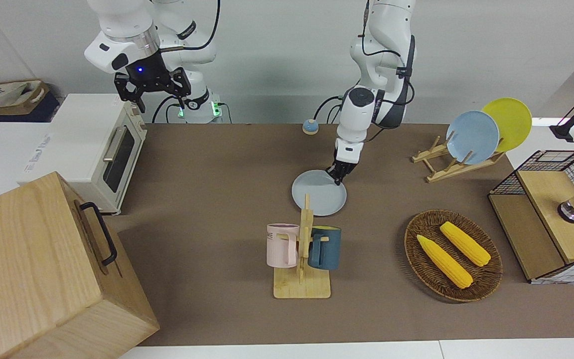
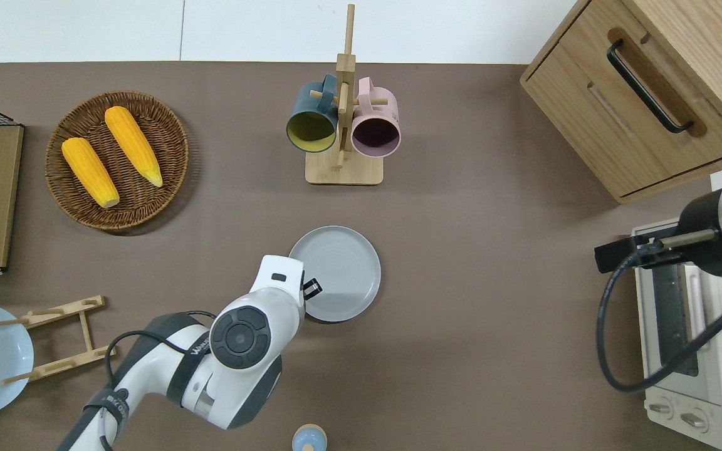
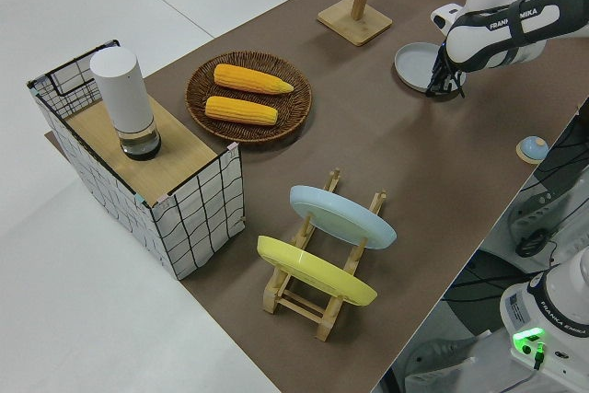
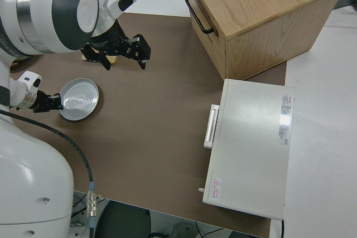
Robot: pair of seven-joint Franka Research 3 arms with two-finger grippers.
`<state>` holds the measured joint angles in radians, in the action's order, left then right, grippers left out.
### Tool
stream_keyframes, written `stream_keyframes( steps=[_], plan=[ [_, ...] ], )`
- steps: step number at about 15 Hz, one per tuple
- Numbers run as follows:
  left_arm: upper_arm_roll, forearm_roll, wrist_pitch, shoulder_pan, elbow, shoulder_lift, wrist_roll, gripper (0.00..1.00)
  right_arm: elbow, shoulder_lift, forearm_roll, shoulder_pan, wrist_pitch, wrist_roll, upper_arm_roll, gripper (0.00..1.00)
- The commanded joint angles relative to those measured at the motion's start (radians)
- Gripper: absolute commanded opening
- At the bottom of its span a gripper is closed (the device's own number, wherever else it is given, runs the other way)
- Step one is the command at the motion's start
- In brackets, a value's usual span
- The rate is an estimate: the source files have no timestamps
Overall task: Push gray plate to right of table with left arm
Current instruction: 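Keep pushing the gray plate with the left gripper toward the toaster oven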
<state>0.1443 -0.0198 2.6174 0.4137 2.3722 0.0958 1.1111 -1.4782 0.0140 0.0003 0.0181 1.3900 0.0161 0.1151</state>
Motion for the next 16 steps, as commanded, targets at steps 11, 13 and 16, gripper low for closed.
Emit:
stream_keyframes(
  steps=[11, 13, 16],
  plan=[
    [0.014, -0.015, -0.071, 0.209, -0.295, 0.228, 0.331, 0.0, 0.009, 0.003, 0.006, -0.02, -0.016, 0.013, 0.015, 0.983],
    [0.015, -0.015, -0.072, 0.214, -0.3, 0.229, 0.332, 0.0, 0.009, 0.003, 0.004, -0.02, -0.016, 0.013, 0.015, 0.983],
    [0.015, -0.015, -0.072, 0.23, -0.323, 0.231, 0.355, 0.0, 0.009, 0.003, 0.004, -0.02, -0.016, 0.013, 0.017, 0.983]
  ],
)
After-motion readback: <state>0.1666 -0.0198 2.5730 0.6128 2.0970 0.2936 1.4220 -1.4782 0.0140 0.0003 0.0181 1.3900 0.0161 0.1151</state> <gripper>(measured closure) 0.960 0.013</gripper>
